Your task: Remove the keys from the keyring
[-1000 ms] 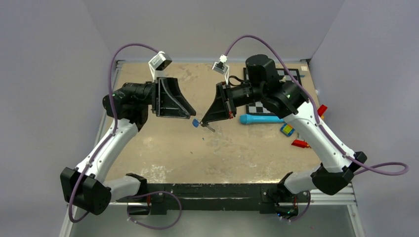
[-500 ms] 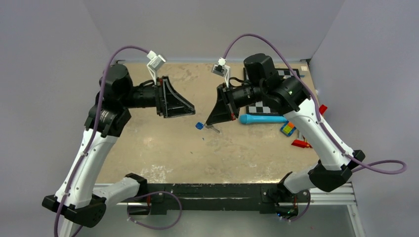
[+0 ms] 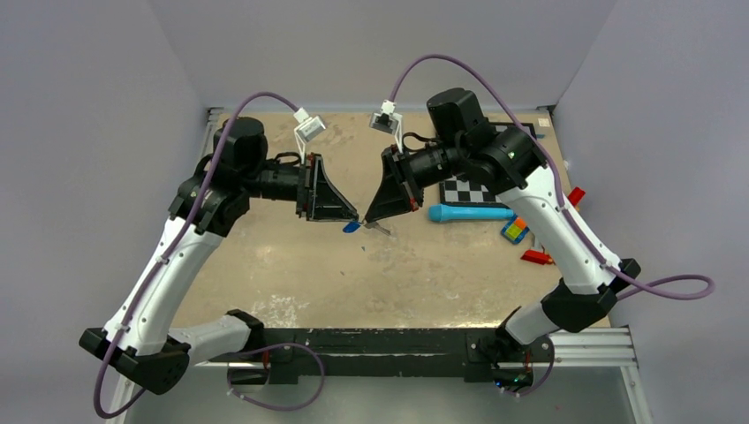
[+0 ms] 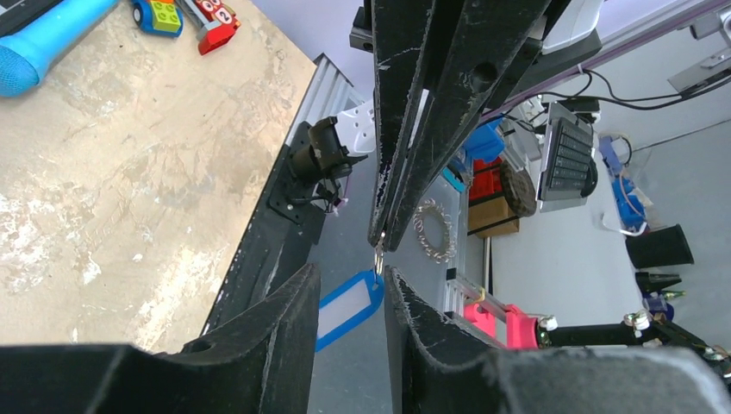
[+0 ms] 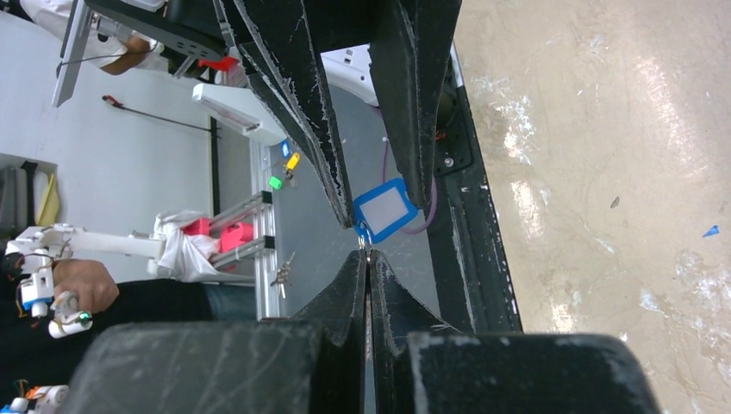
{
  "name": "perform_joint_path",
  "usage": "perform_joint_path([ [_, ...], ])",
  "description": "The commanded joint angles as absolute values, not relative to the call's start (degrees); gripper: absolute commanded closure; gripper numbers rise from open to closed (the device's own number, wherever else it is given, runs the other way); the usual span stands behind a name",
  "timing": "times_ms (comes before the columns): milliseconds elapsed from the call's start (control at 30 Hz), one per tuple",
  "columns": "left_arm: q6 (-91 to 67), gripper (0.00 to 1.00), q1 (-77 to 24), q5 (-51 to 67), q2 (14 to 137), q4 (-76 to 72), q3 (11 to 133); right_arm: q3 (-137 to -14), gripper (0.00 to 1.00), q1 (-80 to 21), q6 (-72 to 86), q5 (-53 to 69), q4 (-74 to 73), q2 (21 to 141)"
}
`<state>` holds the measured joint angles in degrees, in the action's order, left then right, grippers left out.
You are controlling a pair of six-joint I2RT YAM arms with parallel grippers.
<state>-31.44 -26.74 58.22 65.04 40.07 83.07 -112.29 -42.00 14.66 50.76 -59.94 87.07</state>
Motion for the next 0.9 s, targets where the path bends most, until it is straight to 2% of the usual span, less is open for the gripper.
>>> perform_joint_path([
  [0, -29.6, 0.63, -27.3, 58.0, 65.0, 40.4, 85.5, -114.5, 1.00, -42.1, 12.8, 53.0, -60.6, 86.7],
  [600, -34.5, 0.63, -29.1, 58.6, 65.4, 35.0, 84.7, -113.3, 1.00, -42.4, 12.8, 53.3, -59.2, 86.7],
  [867, -34.1, 0.75, -30.2, 57.5, 65.6, 36.2, 84.9, -113.3, 1.00, -42.4, 12.7, 53.1, -59.1, 86.4],
])
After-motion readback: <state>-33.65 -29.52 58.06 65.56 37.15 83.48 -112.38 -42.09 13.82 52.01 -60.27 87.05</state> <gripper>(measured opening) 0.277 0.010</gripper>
